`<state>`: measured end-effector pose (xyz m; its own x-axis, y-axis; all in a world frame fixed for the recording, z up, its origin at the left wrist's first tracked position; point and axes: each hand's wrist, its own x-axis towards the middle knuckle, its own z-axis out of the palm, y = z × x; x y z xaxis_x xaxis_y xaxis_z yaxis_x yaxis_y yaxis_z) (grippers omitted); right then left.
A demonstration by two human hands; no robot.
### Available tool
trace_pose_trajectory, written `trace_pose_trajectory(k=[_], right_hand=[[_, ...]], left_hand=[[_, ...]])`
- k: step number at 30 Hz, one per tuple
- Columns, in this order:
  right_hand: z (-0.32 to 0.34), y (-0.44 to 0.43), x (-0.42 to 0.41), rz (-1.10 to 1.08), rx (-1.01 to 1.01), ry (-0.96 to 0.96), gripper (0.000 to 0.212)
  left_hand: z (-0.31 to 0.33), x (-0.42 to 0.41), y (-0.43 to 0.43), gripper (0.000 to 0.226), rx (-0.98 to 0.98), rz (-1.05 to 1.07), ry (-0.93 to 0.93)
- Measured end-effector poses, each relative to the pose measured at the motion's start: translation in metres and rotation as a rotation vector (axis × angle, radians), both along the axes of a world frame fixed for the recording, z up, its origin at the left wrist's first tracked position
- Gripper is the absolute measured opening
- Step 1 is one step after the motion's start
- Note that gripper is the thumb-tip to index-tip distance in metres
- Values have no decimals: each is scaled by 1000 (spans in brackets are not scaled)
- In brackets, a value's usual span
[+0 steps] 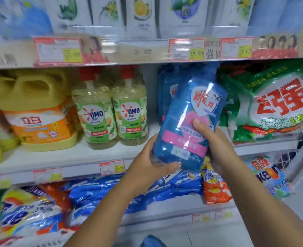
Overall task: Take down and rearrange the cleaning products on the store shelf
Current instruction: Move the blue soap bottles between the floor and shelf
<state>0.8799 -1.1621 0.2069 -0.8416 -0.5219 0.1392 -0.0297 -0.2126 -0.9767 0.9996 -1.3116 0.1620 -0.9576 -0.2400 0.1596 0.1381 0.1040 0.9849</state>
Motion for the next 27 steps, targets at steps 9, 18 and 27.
trace_pose_trajectory(k=[9, 18, 27], right_hand=[[-48, 1, 53, 237, 175, 26, 98], [-24, -5, 71, -69, 158, 44, 120], [-30, -17, 76, 214, 30, 189, 119]], left_hand=[[-69, 66, -6, 82, 222, 159, -32], [-74, 83, 15, 83, -249, 387, 33], [-40, 108, -22, 89, -144, -50, -237]])
